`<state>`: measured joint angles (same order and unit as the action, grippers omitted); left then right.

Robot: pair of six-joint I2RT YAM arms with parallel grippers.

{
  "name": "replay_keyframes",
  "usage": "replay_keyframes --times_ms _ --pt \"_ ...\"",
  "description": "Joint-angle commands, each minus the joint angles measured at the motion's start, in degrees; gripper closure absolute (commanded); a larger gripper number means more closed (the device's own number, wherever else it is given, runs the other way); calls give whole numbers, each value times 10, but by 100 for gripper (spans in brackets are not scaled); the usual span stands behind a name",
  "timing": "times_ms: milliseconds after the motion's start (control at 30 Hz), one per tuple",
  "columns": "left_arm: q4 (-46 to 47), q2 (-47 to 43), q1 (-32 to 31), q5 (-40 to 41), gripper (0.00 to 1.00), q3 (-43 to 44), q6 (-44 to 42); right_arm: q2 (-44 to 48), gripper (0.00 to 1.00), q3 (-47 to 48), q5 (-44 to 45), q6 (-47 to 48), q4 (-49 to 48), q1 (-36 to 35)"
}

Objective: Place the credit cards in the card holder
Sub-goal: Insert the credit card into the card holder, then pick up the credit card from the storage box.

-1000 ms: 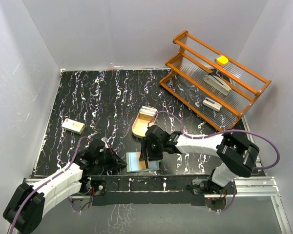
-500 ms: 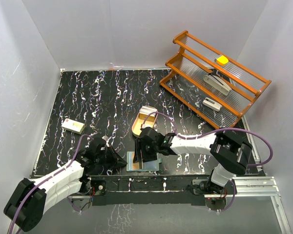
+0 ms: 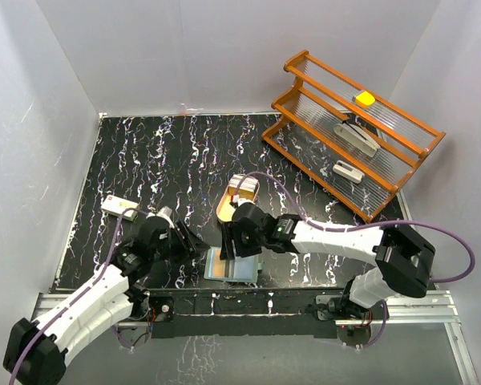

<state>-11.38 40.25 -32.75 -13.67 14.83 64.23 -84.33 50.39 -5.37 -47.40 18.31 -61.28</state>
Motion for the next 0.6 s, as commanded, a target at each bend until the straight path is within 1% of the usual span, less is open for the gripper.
replay_keyframes --times_ms 0,167,233,267,300,333,367,433,567 --pt "-74 -32 -1 53 47 83 -52 26 43 77 88 83 48 9" --pt "-142 -29 -1 84 37 172 -106 10 41 166 140 168 83 40" --pt "-164 -28 -1 94 34 195 -124 -4 41 187 170 206 78 59" --pt "-170 -29 -2 98 30 205 -131 -12 41 196 174 224 74 72" --pt "-174 -30 -1 100 21 211 -139 -23 41 207 176 243 74 86" --pt "-177 -31 -1 101 16 217 -146 -35 41 220 178 261 73 97" --pt "-181 -31 -2 100 13 223 -152 -45 41 231 182 281 74 105" --pt "-189 -31 -2 95 2 234 -166 -66 41 245 194 327 61 112" --pt "-202 -30 -1 85 1 250 -207 -102 40 252 193 412 31 125"
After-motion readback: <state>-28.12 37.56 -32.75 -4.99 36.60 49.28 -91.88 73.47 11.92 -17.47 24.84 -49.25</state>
